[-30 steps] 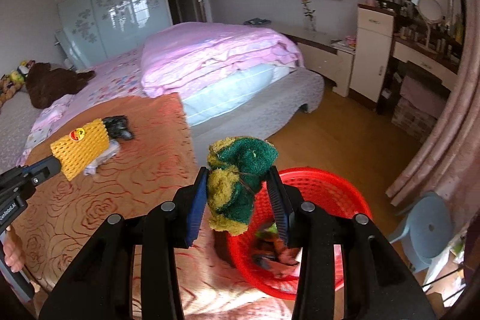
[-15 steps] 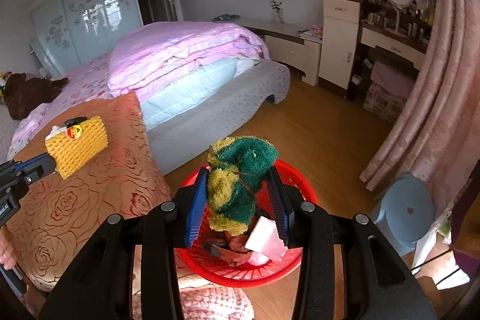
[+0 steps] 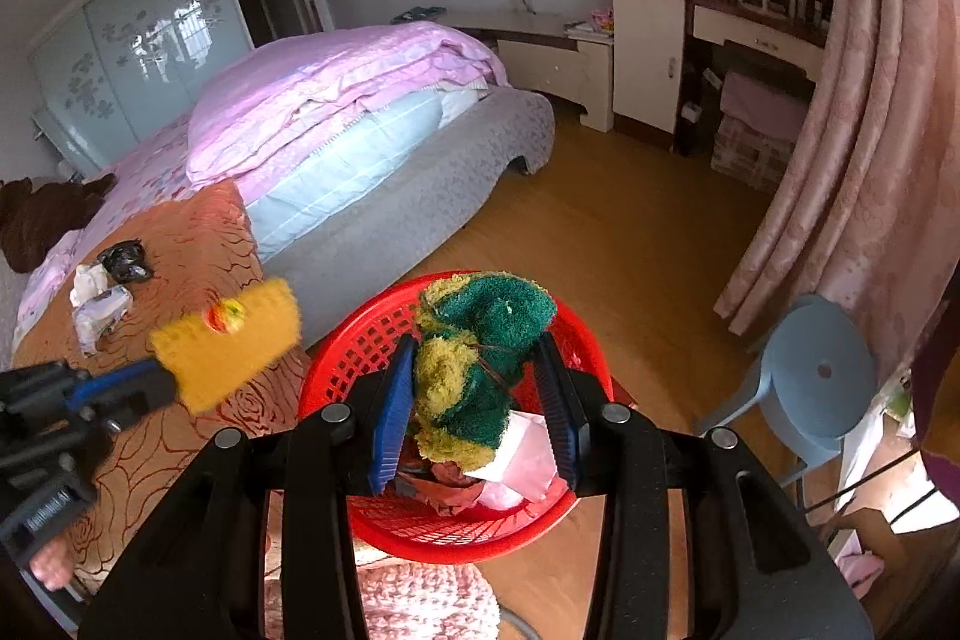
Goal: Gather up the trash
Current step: 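Carry the foam net and sponge over the red basket and open both tools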
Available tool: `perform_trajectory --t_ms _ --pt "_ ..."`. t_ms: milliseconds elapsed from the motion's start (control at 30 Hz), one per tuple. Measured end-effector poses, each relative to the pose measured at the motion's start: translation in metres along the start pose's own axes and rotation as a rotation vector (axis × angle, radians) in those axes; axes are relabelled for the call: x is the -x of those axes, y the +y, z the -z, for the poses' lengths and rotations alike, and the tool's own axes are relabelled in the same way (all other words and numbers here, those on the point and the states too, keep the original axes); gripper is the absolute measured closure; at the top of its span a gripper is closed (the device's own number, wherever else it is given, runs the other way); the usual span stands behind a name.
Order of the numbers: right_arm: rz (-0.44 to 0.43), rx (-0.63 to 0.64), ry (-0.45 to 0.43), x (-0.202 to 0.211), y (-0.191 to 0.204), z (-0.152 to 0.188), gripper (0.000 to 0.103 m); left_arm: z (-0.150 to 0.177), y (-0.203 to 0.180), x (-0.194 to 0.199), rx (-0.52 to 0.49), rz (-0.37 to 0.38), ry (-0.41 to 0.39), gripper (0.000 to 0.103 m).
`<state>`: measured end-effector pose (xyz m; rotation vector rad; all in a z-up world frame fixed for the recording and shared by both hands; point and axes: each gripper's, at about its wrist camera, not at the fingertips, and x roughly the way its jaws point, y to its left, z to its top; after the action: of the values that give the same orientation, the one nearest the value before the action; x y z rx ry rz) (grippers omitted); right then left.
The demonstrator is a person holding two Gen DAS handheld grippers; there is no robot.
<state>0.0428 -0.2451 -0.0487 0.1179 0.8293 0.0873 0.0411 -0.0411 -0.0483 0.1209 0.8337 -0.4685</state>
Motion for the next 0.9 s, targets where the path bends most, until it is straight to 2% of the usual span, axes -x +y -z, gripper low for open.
perform_trajectory --t_ms 333,633,667,800,900 --pt "0.002 -0.013 0.061 -0.019 -0.005 0.008 0.064 -0.001 -0.012 -0.036 -0.028 0.030 0.077 0.095" --pt "0.006 -0.019 0.091 -0.027 -0.008 0.012 0.063 0.009 -0.017 -0.048 -0.033 0.068 0.122 0.094" --pt "0.006 -0.019 0.092 -0.028 -0.008 0.012 0.062 0.010 -0.018 -0.049 -0.033 0.069 0.123 0.093" --pt "0.013 -0.026 0.092 -0.029 -0.008 0.012 0.055 0.009 -0.018 -0.050 -0.028 0.064 0.119 0.072" --pt "0.014 -0.028 0.092 -0.028 -0.009 0.012 0.054 0.010 -0.015 -0.049 -0.020 0.058 0.116 0.065"
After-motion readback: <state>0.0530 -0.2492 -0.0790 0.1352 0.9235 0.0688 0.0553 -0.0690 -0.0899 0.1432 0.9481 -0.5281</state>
